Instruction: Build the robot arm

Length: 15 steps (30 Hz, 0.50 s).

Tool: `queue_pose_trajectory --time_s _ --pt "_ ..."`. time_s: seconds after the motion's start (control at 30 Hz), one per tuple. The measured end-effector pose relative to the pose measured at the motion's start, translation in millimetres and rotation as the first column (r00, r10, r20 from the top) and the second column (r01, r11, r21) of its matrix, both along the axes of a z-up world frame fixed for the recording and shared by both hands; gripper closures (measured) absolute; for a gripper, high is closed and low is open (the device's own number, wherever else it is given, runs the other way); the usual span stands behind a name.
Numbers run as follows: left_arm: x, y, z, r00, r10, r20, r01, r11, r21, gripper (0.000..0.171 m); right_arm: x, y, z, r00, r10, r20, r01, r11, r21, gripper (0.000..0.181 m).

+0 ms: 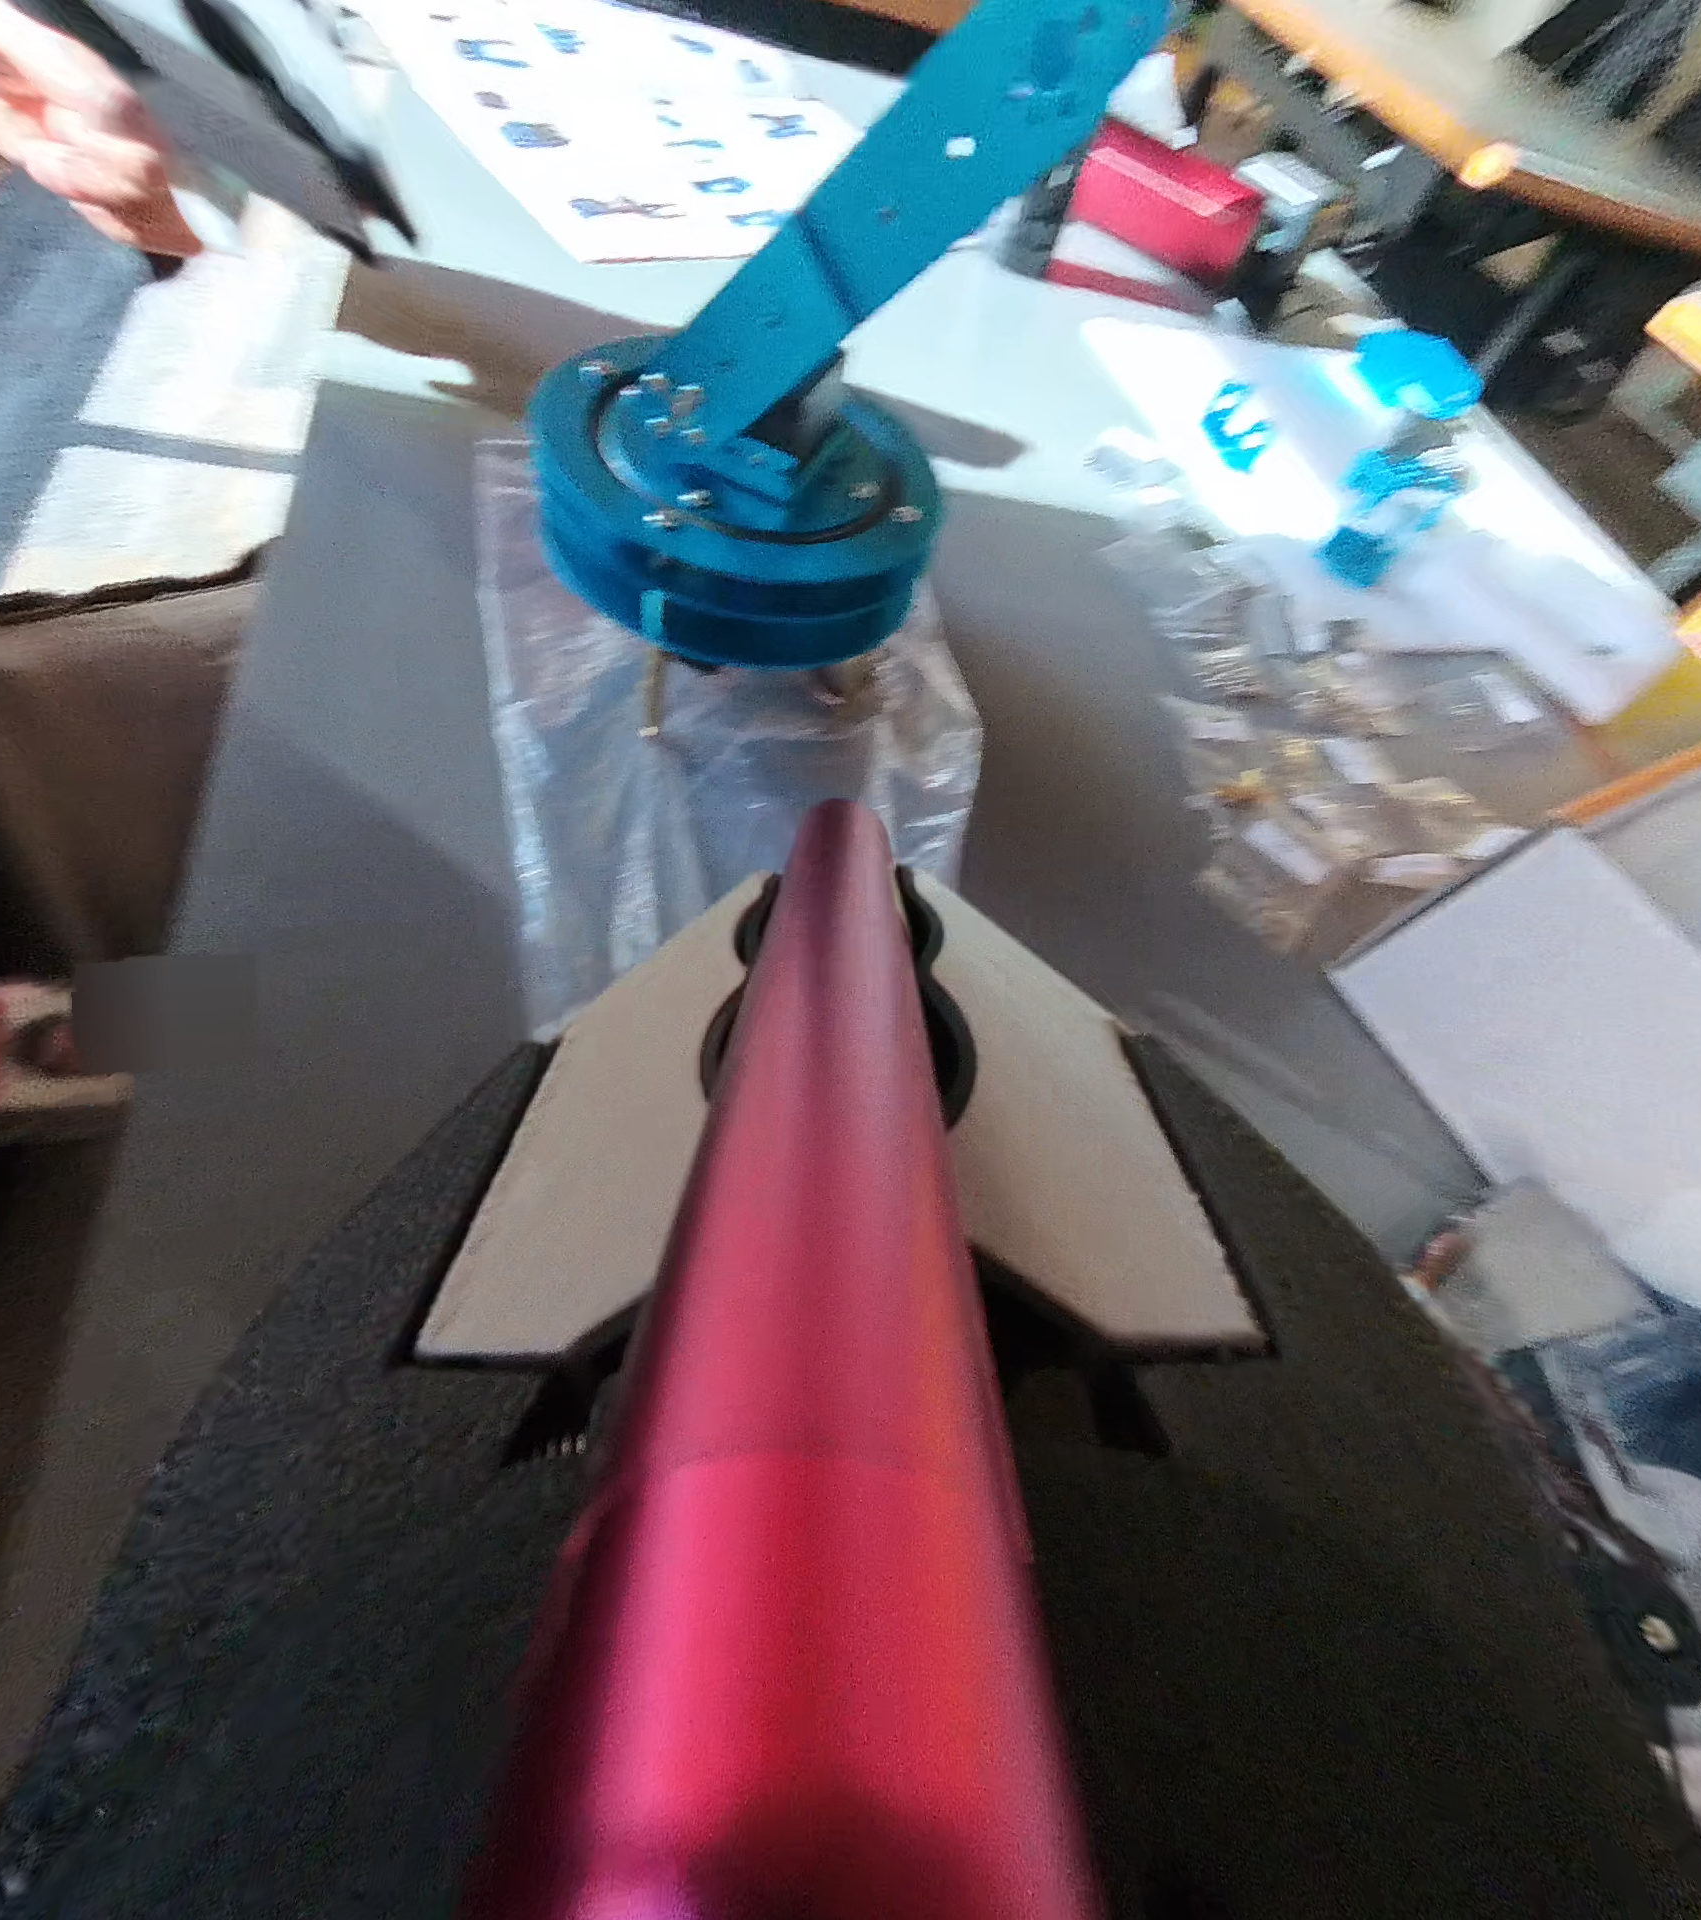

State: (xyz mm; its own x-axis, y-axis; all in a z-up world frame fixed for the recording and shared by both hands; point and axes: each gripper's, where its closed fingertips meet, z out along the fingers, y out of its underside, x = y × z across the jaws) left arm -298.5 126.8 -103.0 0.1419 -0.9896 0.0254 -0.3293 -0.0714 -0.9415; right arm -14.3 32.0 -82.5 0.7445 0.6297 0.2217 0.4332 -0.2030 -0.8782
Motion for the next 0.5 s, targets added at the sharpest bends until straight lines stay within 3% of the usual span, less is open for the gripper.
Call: queue_pose_trajectory --time_s 0.2,0.33,0.5 --pt "-8.8 50.7 37.6 0.974 -0.059 0.220 0.095 0.983 -0.155 0.149 31.6 59.1 -9.8 0.931 -0.350 0.100 0.313 0.911 0.270 0.160" --pt "-17.0 103.6 52.0 0.947 -0.037 0.320 0.109 0.971 -0.212 0.148 33.2 76.4 -6.2 0.881 -0.437 0.182 0.344 0.855 0.387 0.160" --pt "-24.7 140.5 56.9 0.919 -0.012 0.394 0.136 0.947 -0.290 0.148 34.3 82.2 -24.8 0.785 -0.492 0.375 0.321 0.842 0.433 0.160"
